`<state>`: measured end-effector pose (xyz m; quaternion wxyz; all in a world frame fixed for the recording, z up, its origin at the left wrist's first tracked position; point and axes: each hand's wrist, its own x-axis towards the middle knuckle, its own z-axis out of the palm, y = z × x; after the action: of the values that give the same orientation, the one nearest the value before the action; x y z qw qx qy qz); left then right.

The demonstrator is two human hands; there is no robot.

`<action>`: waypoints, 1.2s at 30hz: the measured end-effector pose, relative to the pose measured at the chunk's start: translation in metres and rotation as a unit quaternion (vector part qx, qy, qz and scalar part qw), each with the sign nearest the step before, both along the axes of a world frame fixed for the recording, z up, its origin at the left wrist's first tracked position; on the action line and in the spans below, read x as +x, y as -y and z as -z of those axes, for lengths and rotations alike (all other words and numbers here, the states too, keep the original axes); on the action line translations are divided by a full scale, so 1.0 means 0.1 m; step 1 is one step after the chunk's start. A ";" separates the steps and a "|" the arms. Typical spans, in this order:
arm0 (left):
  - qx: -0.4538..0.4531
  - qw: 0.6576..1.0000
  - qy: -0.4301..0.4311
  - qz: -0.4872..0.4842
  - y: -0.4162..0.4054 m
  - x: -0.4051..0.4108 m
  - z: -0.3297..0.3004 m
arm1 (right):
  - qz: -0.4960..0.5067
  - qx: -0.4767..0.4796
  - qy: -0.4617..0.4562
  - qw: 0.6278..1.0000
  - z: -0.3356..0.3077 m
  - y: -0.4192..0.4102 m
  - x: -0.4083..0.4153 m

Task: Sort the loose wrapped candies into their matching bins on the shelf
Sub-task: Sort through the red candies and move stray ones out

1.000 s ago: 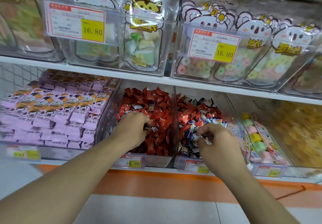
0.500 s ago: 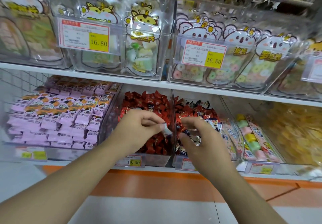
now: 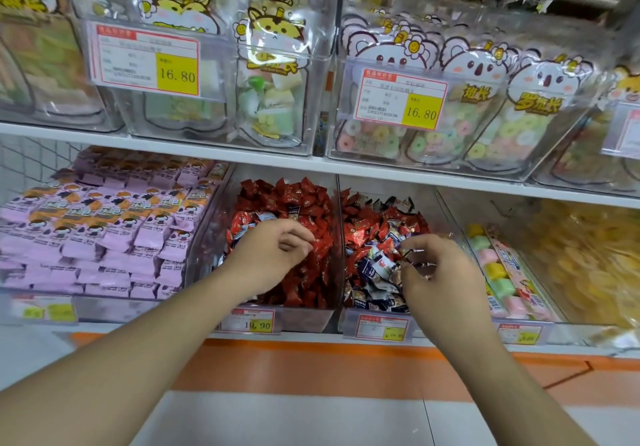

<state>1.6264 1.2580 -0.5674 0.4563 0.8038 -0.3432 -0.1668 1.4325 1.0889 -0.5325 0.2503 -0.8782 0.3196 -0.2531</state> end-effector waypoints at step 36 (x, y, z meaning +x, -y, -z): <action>-0.086 0.996 -0.006 -0.021 -0.12 -0.21 -0.26 | -0.144 0.053 0.008 0.988 -0.05 -0.37 0.12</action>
<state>1.6052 1.2698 -0.5412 0.5291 0.7678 -0.3363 -0.1322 1.4442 1.1262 -0.5278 0.3330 -0.8985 0.2002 -0.2043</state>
